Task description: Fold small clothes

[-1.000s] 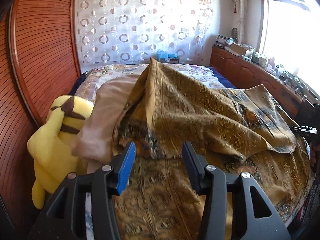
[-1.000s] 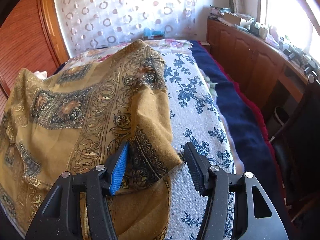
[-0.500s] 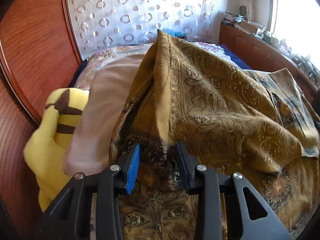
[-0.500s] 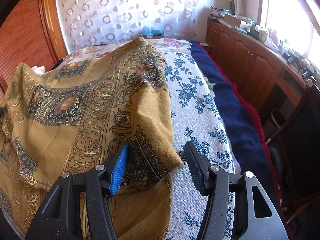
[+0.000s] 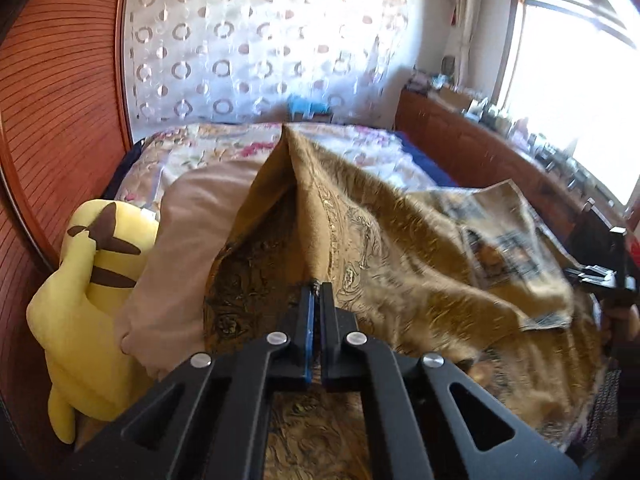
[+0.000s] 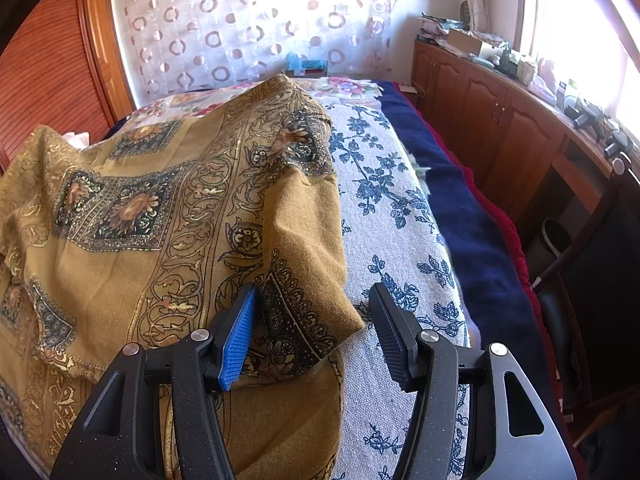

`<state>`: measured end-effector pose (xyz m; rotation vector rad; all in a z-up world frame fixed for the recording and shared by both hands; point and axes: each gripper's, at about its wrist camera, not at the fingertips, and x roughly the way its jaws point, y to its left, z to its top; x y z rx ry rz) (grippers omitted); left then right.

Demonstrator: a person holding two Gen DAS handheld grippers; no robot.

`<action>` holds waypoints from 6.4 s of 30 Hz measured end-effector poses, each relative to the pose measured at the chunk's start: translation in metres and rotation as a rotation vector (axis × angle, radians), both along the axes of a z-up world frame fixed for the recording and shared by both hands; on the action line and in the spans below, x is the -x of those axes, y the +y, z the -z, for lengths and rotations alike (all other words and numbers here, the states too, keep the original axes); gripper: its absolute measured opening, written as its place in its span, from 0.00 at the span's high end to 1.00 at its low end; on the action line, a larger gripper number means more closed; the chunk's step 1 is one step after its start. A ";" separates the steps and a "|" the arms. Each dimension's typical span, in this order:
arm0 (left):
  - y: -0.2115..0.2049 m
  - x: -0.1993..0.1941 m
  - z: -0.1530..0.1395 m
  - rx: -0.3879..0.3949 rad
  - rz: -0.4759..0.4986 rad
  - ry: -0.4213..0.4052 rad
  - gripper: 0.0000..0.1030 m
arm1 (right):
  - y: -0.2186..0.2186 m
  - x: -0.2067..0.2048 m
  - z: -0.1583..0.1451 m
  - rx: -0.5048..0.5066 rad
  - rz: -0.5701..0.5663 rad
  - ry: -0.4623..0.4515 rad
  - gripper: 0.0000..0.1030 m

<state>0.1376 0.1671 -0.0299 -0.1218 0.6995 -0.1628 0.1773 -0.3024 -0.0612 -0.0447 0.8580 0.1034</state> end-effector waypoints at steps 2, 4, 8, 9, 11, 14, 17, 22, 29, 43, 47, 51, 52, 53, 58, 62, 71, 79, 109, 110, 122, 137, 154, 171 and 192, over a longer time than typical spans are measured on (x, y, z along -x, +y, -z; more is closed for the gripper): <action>0.004 0.008 -0.003 0.014 -0.003 -0.017 1.00 | -0.001 0.001 -0.001 -0.010 0.001 -0.003 0.44; 0.007 0.019 -0.005 0.028 -0.009 -0.039 1.00 | -0.005 0.002 -0.004 -0.039 0.003 -0.017 0.45; 0.006 0.040 -0.006 0.035 -0.016 -0.065 1.00 | -0.011 0.004 -0.009 -0.070 -0.024 -0.039 0.59; 0.006 0.043 -0.004 0.035 -0.018 -0.066 1.00 | -0.011 0.003 -0.011 -0.075 -0.036 -0.035 0.65; 0.006 0.049 -0.004 0.042 -0.022 -0.068 1.00 | -0.010 0.002 -0.013 -0.097 -0.070 -0.025 0.82; 0.009 0.053 -0.008 0.052 -0.025 -0.082 1.00 | -0.003 0.006 -0.020 -0.091 -0.119 -0.029 0.95; 0.009 0.060 -0.019 0.066 -0.025 -0.111 1.00 | 0.004 0.015 -0.035 -0.107 -0.165 -0.056 0.97; 0.010 0.081 -0.033 0.103 -0.007 -0.153 1.00 | 0.003 0.033 -0.073 -0.182 -0.212 -0.126 0.98; 0.022 0.122 -0.016 0.143 -0.045 -0.126 1.00 | -0.008 0.077 -0.098 -0.241 -0.246 -0.169 0.98; 0.019 0.114 0.050 0.061 -0.101 0.054 0.99 | -0.029 0.096 -0.026 -0.158 -0.137 -0.016 0.98; 0.022 0.116 0.055 0.069 -0.104 0.070 0.96 | -0.030 0.095 -0.020 -0.155 -0.123 -0.009 0.98; 0.024 0.119 0.053 0.061 -0.104 0.066 0.88 | -0.028 0.096 -0.020 -0.137 -0.111 -0.015 0.94; 0.025 0.120 0.051 0.057 -0.109 0.064 0.88 | -0.028 0.098 -0.022 -0.130 -0.105 -0.021 0.93; 0.026 0.122 0.048 0.054 -0.115 0.058 0.86 | -0.028 0.099 -0.024 -0.122 -0.099 -0.030 0.89; 0.021 0.136 0.032 0.044 -0.098 0.014 0.74 | -0.027 0.106 -0.039 -0.112 -0.076 -0.083 0.61; 0.002 0.148 0.023 0.005 -0.059 -0.008 0.69 | -0.015 0.114 -0.054 -0.100 -0.102 -0.127 0.61; -0.039 0.149 0.042 -0.004 0.026 0.052 0.69 | 0.053 0.126 -0.055 -0.155 -0.295 -0.113 0.60; -0.061 0.148 0.054 -0.014 0.082 0.083 0.69 | 0.140 0.135 -0.041 -0.177 -0.518 -0.062 0.60; -0.061 0.133 0.032 -0.022 0.110 0.016 0.98 | 0.225 0.142 -0.009 -0.142 -0.775 0.031 0.97; -0.060 0.140 0.024 -0.021 0.110 0.000 0.98 | 0.222 0.143 -0.015 -0.159 -0.774 0.024 0.97; -0.048 0.151 -0.001 -0.075 0.053 -0.022 0.76 | 0.203 0.153 -0.032 -0.162 -0.748 0.036 0.58; -0.028 0.132 0.035 -0.111 -0.052 0.064 0.65 | 0.193 0.140 -0.025 -0.106 -0.640 -0.012 0.47; 0.001 0.115 0.069 -0.061 -0.120 0.138 0.63 | 0.194 0.119 0.002 0.014 -0.513 -0.036 0.30; 0.000 0.113 0.075 -0.083 -0.132 0.106 0.59 | 0.192 0.118 0.018 0.042 -0.458 -0.037 0.20; 0.013 0.124 0.078 -0.080 -0.197 0.118 0.58 | 0.191 0.118 0.018 0.038 -0.456 -0.038 0.18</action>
